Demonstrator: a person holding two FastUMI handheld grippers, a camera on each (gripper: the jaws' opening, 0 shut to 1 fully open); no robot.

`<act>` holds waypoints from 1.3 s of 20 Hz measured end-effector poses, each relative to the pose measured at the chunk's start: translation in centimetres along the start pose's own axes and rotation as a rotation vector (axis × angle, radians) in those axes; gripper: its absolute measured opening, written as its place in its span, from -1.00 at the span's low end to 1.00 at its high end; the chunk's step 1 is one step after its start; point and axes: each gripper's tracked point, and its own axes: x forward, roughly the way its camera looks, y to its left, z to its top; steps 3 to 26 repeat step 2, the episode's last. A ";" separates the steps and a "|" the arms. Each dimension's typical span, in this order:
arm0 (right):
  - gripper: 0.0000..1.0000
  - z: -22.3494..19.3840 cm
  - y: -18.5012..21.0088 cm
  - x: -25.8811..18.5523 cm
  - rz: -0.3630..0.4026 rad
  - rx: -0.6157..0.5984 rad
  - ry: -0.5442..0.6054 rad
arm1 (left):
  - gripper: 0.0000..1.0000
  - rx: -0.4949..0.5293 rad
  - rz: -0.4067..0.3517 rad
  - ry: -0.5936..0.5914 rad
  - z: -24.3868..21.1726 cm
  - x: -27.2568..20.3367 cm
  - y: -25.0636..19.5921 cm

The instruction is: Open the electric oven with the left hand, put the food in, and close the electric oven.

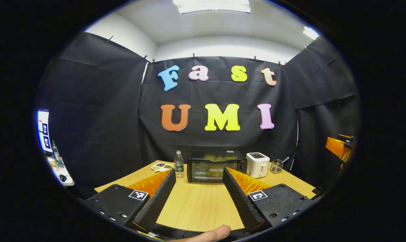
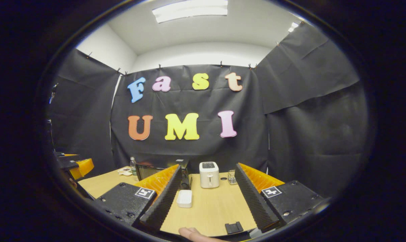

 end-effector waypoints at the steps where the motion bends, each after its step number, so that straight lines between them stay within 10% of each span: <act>1: 0.79 0.2 0.1 -0.2 0.001 -0.003 -0.007 | 0.84 0.007 -0.001 0.001 0.0 0.0 0.1; 26: 0.79 0.3 0.2 -0.2 0.001 -0.007 -0.008 | 0.84 0.011 -0.005 0.002 -0.1 0.1 -0.1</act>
